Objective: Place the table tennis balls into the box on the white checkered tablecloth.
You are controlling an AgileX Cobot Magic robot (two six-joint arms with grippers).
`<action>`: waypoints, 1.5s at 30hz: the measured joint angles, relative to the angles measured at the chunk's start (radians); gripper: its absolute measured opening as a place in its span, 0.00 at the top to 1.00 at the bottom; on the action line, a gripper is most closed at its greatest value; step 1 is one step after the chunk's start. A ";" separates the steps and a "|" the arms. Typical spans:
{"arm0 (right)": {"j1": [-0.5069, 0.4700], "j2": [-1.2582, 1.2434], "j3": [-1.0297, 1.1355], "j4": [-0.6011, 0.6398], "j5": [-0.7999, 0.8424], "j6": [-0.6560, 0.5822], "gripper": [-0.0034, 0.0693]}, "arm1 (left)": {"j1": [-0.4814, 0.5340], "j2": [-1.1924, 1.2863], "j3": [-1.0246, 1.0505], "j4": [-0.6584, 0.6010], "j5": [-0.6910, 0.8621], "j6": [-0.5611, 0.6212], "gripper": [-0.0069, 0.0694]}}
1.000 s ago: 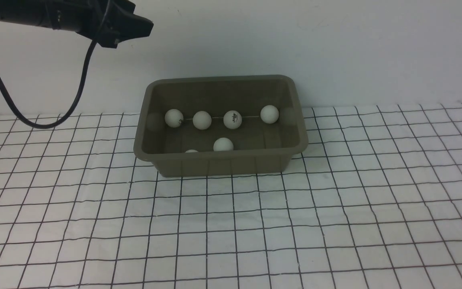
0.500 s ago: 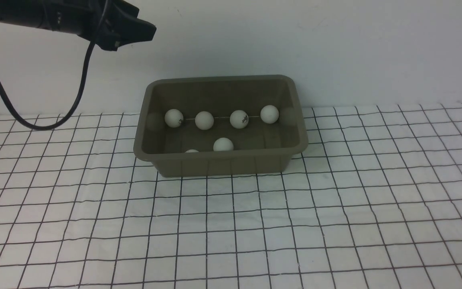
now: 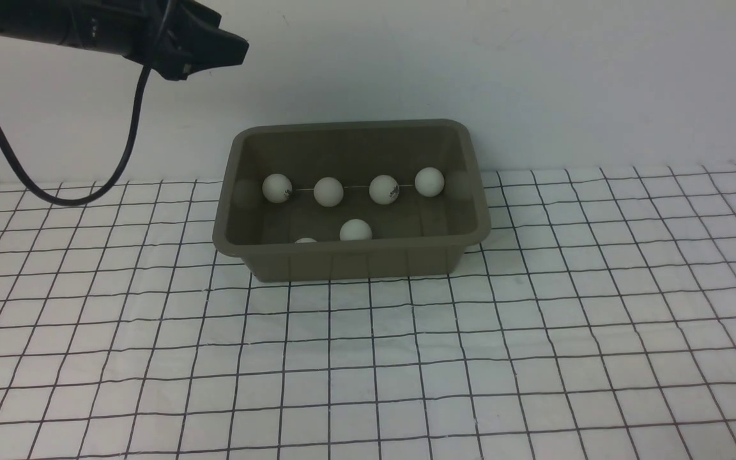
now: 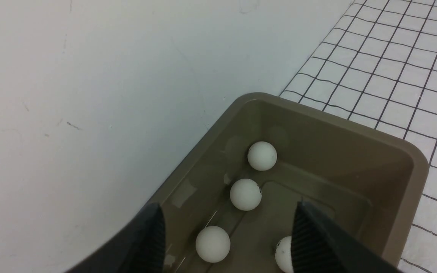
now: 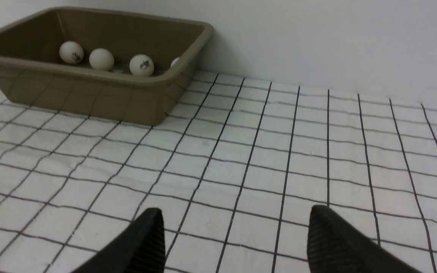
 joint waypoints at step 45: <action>0.000 -0.100 0.014 -0.018 -0.032 0.000 0.32 | 0.000 0.000 0.000 -0.271 0.030 -0.007 0.38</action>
